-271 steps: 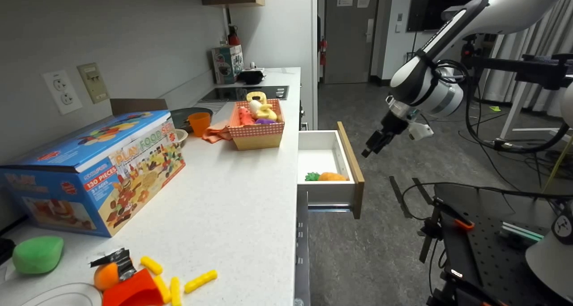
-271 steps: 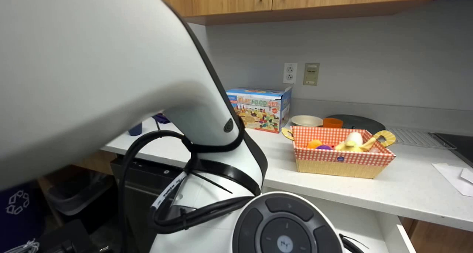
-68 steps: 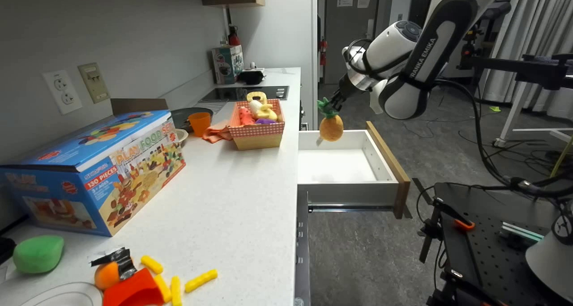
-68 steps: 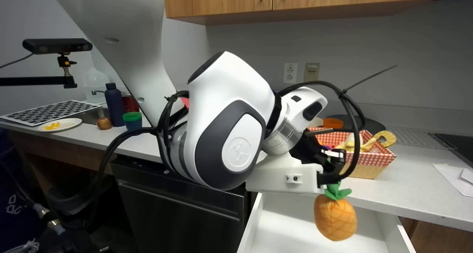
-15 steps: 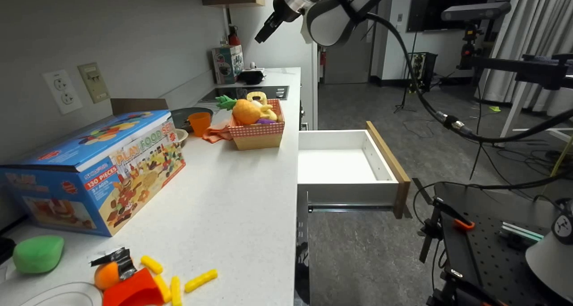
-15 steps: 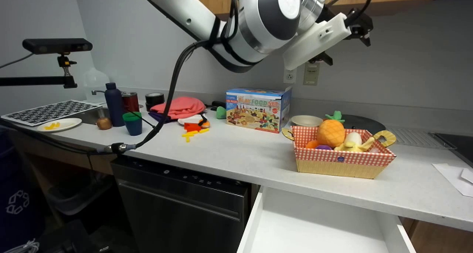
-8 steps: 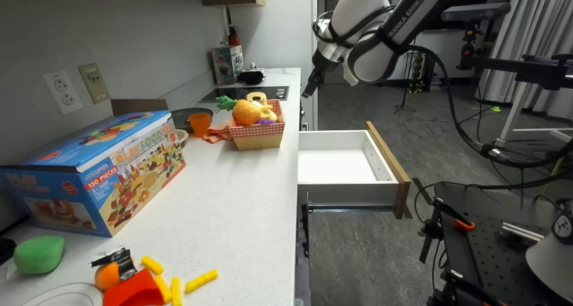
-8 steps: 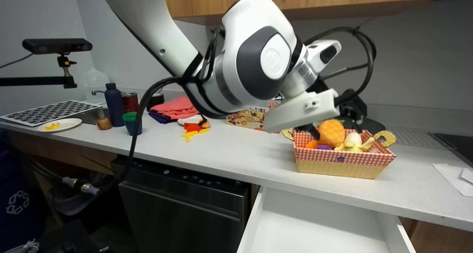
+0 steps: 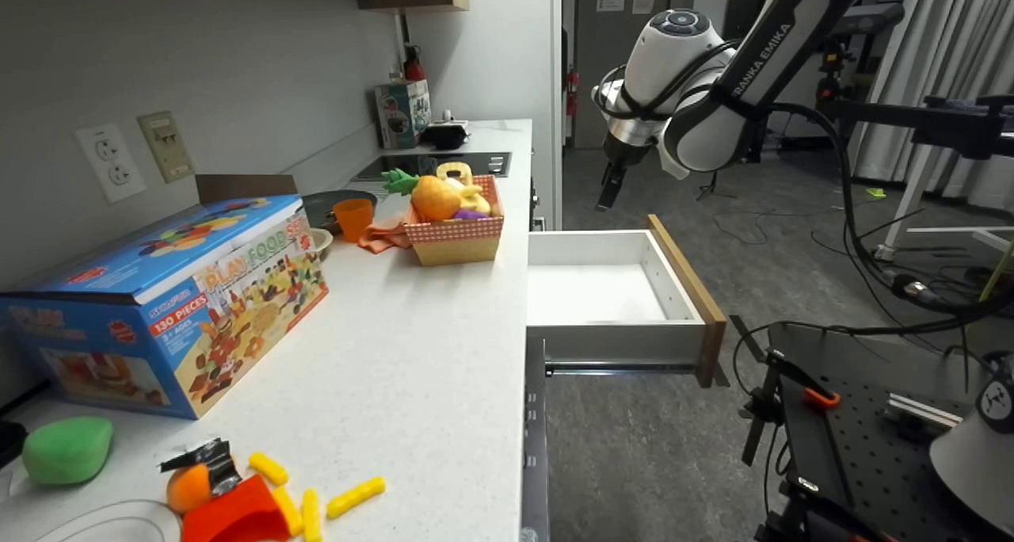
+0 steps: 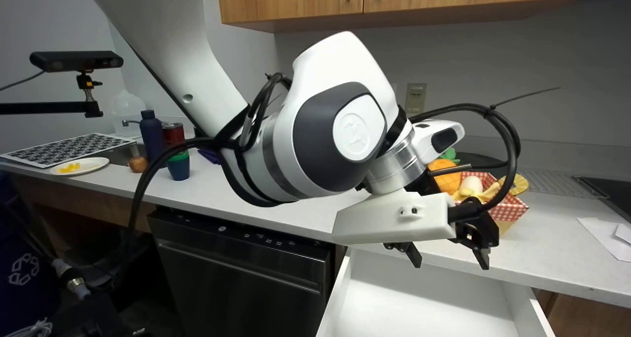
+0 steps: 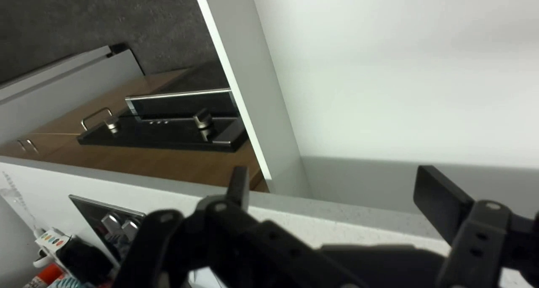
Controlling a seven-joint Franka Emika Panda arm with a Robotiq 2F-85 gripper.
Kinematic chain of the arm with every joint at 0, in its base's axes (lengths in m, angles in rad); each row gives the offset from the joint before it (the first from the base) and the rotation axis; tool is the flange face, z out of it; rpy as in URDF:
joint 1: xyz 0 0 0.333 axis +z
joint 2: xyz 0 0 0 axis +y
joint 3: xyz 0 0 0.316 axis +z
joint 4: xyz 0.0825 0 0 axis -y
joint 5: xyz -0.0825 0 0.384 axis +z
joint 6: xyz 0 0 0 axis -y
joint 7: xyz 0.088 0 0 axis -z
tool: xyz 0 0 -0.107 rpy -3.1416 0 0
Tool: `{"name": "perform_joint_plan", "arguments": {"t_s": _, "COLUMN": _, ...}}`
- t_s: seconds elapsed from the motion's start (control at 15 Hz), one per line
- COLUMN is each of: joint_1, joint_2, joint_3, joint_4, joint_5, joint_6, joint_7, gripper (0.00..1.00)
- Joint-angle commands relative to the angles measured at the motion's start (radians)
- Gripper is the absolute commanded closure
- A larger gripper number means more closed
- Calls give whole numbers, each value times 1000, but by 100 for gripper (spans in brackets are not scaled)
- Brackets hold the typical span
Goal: Open the drawer, remove the plushy from the drawer, put it in the box, and then close the drawer
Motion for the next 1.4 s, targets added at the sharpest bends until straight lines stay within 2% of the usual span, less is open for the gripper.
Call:
{"name": "perform_joint_plan", "arguments": {"t_s": 0.0, "joint_1": 8, "joint_2": -2, "joint_3": -19, "joint_4": -3, "joint_5": -27, "joint_6": -4, "joint_7": 0, "gripper": 0}}
{"name": "perform_joint_plan", "arguments": {"t_s": 0.27, "joint_1": 24, "joint_2": -7, "joint_3": -47, "joint_4": -5, "joint_5": -54, "joint_6": -5, "joint_7": 0, "gripper": 0}}
{"name": "perform_joint_plan", "arguments": {"t_s": 0.53, "joint_1": 23, "joint_2": -55, "joint_3": -19, "joint_4": -25, "joint_5": -54, "joint_6": -199, "joint_7": -69, "gripper": 0}}
{"name": "perform_joint_plan", "arguments": {"t_s": 0.8, "joint_1": 9, "joint_2": -58, "joint_3": -11, "joint_4": -46, "joint_5": -37, "joint_6": -336, "joint_7": -131, "gripper": 0}}
{"name": "perform_joint_plan", "arguments": {"t_s": 0.87, "joint_1": -116, "joint_2": -85, "joint_3": 107, "joint_4": -41, "joint_5": -101, "joint_6": -380, "joint_7": -100, "gripper": 0}}
{"name": "perform_joint_plan", "arguments": {"t_s": 0.93, "joint_1": -154, "joint_2": -86, "joint_3": 142, "joint_4": -49, "joint_5": -90, "joint_6": -409, "joint_7": -120, "gripper": 0}}
{"name": "perform_joint_plan", "arguments": {"t_s": 1.13, "joint_1": -335, "joint_2": -75, "joint_3": 313, "joint_4": -61, "joint_5": -27, "joint_6": -489, "joint_7": -198, "gripper": 0}}
{"name": "perform_joint_plan", "arguments": {"t_s": 1.33, "joint_1": -481, "joint_2": -50, "joint_3": 437, "joint_4": -60, "joint_5": 4, "joint_6": -543, "joint_7": -242, "gripper": 0}}
